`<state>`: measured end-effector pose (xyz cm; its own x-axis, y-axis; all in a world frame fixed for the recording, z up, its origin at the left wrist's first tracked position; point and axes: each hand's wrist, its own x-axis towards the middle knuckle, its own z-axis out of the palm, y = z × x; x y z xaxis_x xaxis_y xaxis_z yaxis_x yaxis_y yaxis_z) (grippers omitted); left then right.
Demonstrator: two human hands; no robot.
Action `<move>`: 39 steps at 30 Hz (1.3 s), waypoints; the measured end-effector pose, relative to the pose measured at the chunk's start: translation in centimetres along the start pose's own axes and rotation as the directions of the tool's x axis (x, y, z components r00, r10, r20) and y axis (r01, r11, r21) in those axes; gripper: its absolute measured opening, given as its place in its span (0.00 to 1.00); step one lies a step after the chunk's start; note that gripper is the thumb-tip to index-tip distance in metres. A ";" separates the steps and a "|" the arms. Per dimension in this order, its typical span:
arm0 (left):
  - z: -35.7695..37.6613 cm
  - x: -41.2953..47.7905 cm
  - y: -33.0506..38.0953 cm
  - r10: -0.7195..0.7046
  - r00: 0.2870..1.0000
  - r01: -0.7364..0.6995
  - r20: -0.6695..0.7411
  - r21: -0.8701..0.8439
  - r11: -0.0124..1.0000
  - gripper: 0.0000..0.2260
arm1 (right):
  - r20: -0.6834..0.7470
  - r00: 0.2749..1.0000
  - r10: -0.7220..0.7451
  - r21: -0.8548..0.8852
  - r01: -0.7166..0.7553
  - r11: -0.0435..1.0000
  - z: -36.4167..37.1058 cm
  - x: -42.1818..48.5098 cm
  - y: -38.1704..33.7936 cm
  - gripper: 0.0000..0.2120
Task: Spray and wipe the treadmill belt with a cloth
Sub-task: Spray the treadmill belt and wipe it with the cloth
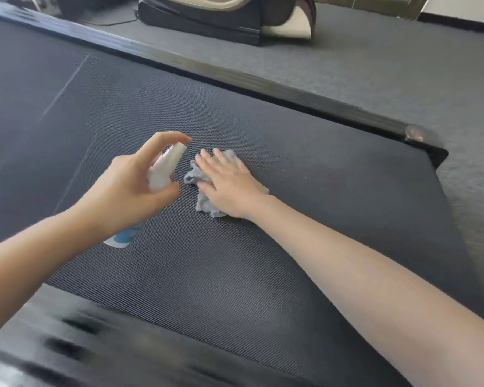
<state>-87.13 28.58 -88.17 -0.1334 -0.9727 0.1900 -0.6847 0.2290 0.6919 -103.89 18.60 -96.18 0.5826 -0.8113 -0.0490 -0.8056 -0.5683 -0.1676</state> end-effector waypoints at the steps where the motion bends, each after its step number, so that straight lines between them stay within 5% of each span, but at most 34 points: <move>1: -0.3 0.0 -0.1 -0.010 1.000 0.010 -0.006 -0.004 1.000 0.25 | -0.003 0.998 -0.068 0.000 0.068 0.998 0.3 -0.7 -1.4 0.27; 4: -0.7 0.1 0.0 -0.018 1.000 0.018 -0.026 -0.006 1.000 0.24 | 0.002 0.976 -0.217 -0.047 0.216 0.975 0.7 -4.7 -3.8 0.27; 7: 0.1 0.1 0.6 -0.003 1.000 0.002 -0.012 -0.027 1.000 0.24 | 0.006 0.981 -0.192 -0.071 0.192 0.979 0.9 -9.3 -3.3 0.28; 14: 4.9 0.0 4.7 0.120 0.987 -0.116 0.109 -0.041 0.992 0.24 | -0.022 0.988 0.152 -0.012 -0.152 0.988 1.2 -19.3 2.6 0.30; 21: 10.2 0.2 9.2 0.229 0.958 -0.215 0.175 -0.097 0.972 0.25 | -0.003 0.837 0.547 0.034 -0.547 0.836 0.5 -27.9 8.4 0.30; 25: 12.5 -0.1 11.2 0.285 0.939 -0.256 0.193 -0.161 0.953 0.24 | 0.055 0.863 0.502 0.284 -0.496 0.821 -0.5 -28.3 9.3 0.30; 29: 13.8 0.1 12.1 0.291 0.939 -0.260 0.186 -0.174 0.950 0.25 | -0.175 0.765 0.620 0.606 -0.412 0.680 -2.3 -29.1 10.5 0.26; 31: 14.3 0.1 12.4 0.294 0.939 -0.265 0.178 -0.172 0.949 0.25 | -0.231 0.700 0.676 0.515 -0.501 0.695 -2.5 -29.4 12.0 0.26; 35: 15.4 0.1 12.8 0.296 0.939 -0.261 0.177 -0.196 0.945 0.24 | -0.040 0.737 0.675 0.228 -0.651 0.724 -1.4 -29.1 14.3 0.25; 39: 16.6 -0.3 13.0 0.303 0.937 -0.265 0.171 -0.213 0.940 0.25 | -0.128 0.753 0.646 0.341 -0.578 0.741 -0.8 -29.1 13.9 0.21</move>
<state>-107.88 31.19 -90.80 -0.4554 -0.8488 0.2685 -0.4562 0.4815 0.7483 -132.12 34.15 -96.29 -0.0955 -0.9952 -0.0195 -0.8970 0.0945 -0.4319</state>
